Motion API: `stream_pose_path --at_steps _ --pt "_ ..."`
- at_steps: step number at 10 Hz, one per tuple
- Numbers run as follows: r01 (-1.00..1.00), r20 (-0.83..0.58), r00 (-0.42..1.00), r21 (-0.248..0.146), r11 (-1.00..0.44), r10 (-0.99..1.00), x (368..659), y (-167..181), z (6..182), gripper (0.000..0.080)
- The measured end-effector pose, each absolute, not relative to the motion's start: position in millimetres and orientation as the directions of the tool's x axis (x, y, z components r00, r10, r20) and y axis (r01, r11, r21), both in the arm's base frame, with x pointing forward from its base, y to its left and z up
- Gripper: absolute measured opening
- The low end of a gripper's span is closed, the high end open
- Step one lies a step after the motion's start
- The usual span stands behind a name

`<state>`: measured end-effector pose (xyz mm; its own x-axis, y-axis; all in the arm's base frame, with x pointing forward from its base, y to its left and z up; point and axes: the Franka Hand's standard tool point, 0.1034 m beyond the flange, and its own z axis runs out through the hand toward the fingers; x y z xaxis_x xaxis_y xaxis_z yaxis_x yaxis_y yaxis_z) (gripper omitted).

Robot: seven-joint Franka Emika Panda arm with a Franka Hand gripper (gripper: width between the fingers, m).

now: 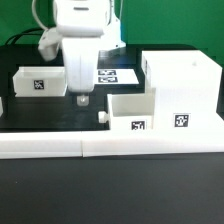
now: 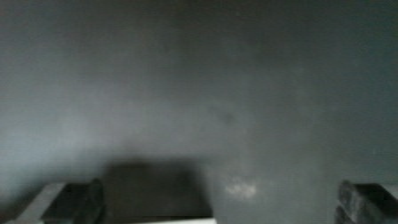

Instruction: Assemble drawer

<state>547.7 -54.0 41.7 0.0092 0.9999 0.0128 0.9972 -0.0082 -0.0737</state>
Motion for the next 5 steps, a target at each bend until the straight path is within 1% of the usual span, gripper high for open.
stream_pose_path --at_steps 2,4,5 --pt "0.997 0.079 0.0 -0.079 0.006 0.997 547.5 -56.3 34.4 0.0649" --pt "0.995 0.148 0.034 -0.095 -0.02 0.988 544.9 -56.6 26.5 0.0649" --pt "0.993 0.158 0.063 -0.105 -0.047 0.985 545.2 -46.8 23.4 0.0649"
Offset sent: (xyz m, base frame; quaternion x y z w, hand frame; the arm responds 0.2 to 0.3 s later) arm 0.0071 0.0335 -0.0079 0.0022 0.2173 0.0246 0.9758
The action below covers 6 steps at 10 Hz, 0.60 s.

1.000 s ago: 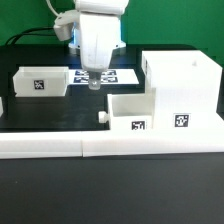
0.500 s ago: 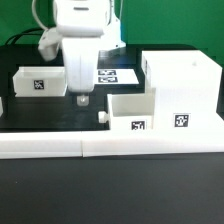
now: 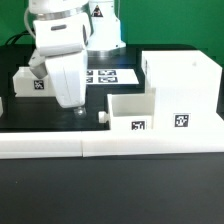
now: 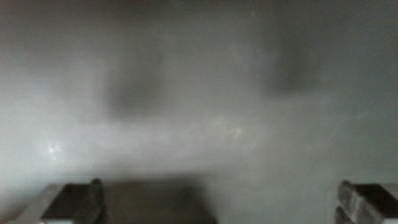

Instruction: Assemble drawer

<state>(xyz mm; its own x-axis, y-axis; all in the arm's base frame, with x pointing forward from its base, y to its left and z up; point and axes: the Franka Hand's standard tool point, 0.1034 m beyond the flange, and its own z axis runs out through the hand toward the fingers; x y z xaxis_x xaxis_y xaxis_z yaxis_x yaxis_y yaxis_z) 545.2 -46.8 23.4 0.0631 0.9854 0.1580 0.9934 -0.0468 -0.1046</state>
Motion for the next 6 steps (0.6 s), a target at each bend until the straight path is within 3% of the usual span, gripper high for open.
stream_pose_path --at_steps 6 --pt "0.978 0.116 0.175 -0.135 -0.159 0.978 545.3 -17.3 18.4 0.0649"
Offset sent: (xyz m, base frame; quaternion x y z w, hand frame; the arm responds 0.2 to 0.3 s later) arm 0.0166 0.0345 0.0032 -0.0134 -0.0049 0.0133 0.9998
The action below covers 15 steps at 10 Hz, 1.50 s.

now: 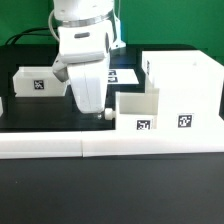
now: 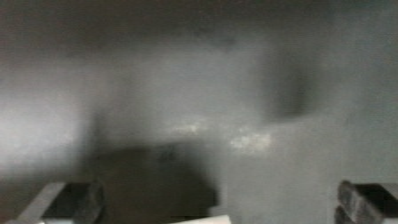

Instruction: Assemble drawer

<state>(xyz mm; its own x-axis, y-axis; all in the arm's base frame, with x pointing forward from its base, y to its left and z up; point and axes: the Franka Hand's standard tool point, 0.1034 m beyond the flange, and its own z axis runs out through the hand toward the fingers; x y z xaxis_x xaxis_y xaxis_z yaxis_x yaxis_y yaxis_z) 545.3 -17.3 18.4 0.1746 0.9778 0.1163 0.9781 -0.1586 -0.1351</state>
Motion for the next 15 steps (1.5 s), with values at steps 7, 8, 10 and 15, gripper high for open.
stream_pose_path --at_steps 7,8,10,15 --pt "0.986 0.113 0.105 -0.142 -0.088 0.988 547.1 -29.1 18.5 0.0649" --pt "0.988 0.12 0.076 -0.145 -0.059 0.99 556.2 -33.1 22.6 0.0649" --pt "0.989 0.128 0.05 -0.144 -0.031 0.991 572.2 -32.8 30.1 0.0649" --pt "0.989 0.141 -0.021 -0.141 0.041 0.99 572.9 -33.5 28.9 0.0649"
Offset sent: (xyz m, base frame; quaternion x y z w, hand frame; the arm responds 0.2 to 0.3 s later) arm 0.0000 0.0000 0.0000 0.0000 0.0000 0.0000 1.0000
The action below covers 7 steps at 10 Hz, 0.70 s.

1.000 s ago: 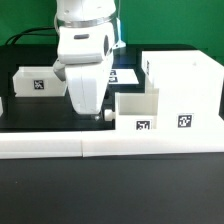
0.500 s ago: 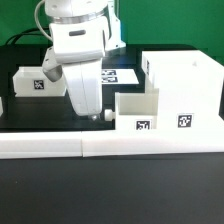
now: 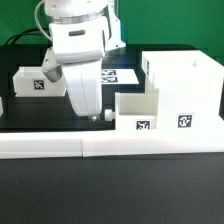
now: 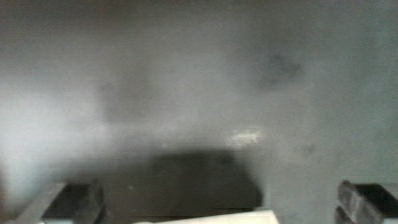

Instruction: Assemble drawer

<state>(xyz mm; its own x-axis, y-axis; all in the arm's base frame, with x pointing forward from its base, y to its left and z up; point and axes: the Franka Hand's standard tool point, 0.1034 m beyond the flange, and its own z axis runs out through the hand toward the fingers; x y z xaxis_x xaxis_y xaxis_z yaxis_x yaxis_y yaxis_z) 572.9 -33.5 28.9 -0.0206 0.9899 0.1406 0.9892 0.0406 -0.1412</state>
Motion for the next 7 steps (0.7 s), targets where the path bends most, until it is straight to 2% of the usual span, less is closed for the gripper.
stream_pose_path --at_steps 3,7 --pt "0.987 0.151 -0.021 -0.152 0.044 0.988 591.1 -22.5 38.7 0.0649" --pt "0.985 0.153 0.043 -0.174 -0.016 0.987 591.7 10.5 34.6 0.0649"
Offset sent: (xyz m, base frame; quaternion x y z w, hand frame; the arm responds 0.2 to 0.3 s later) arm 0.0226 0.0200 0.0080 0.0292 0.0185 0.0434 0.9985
